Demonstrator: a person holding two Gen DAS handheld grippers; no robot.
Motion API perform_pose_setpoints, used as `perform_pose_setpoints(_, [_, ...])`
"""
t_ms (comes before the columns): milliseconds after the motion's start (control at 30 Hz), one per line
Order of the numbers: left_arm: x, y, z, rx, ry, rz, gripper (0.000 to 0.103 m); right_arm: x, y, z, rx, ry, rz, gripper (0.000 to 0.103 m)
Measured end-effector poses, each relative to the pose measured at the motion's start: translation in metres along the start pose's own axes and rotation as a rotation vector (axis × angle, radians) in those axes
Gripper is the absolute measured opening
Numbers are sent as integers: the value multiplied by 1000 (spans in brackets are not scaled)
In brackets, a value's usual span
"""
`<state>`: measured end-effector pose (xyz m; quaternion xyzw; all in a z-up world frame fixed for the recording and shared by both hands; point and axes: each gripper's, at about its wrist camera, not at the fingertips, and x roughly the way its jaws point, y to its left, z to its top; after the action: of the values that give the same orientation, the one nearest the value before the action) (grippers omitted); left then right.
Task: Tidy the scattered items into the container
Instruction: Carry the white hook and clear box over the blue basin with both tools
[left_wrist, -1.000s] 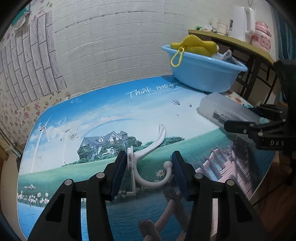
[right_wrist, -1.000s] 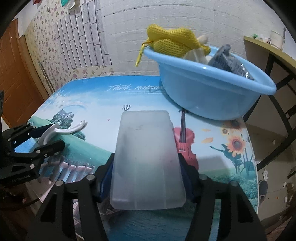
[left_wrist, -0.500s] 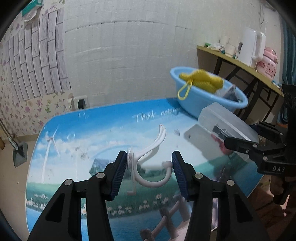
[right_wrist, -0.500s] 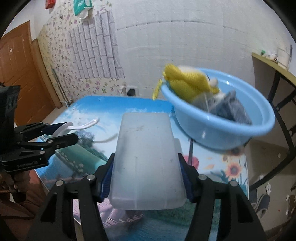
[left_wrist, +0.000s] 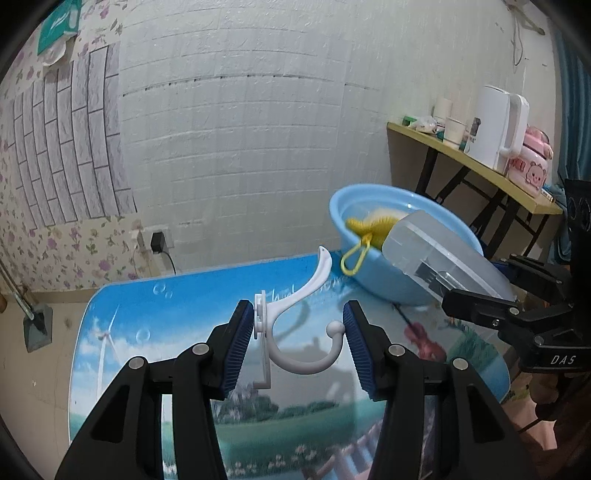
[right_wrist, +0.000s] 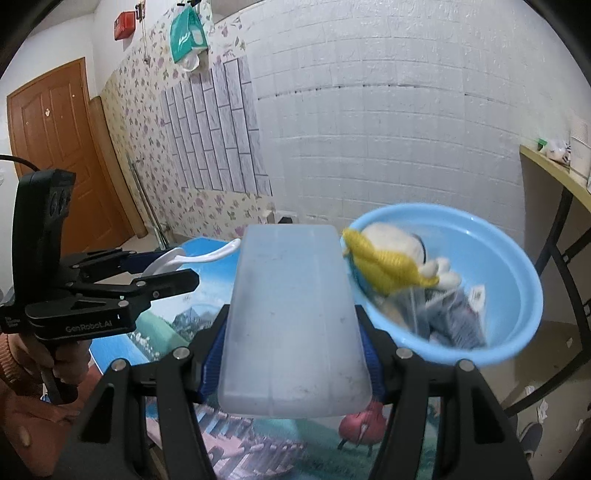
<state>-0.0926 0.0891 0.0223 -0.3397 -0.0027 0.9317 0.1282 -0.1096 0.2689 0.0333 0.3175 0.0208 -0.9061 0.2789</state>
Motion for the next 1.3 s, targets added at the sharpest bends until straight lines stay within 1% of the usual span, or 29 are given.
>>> perform_pose_setpoints(300, [19, -24, 37, 27, -24, -19, 50, 6, -36, 23, 34, -22, -10, 61])
perform_pose_setpoints(700, [61, -56, 77, 77, -28, -84, 50, 17, -87, 46, 70, -34, -66, 61])
perform_pose_setpoints(967, [94, -78, 99, 122, -14, -133, 50, 29, -114, 53, 86, -25, -101, 61])
perform_pose_setpoints(1300, [132, -86, 113, 157, -6, -161, 50, 43, -143, 59, 97, 9, -152, 61])
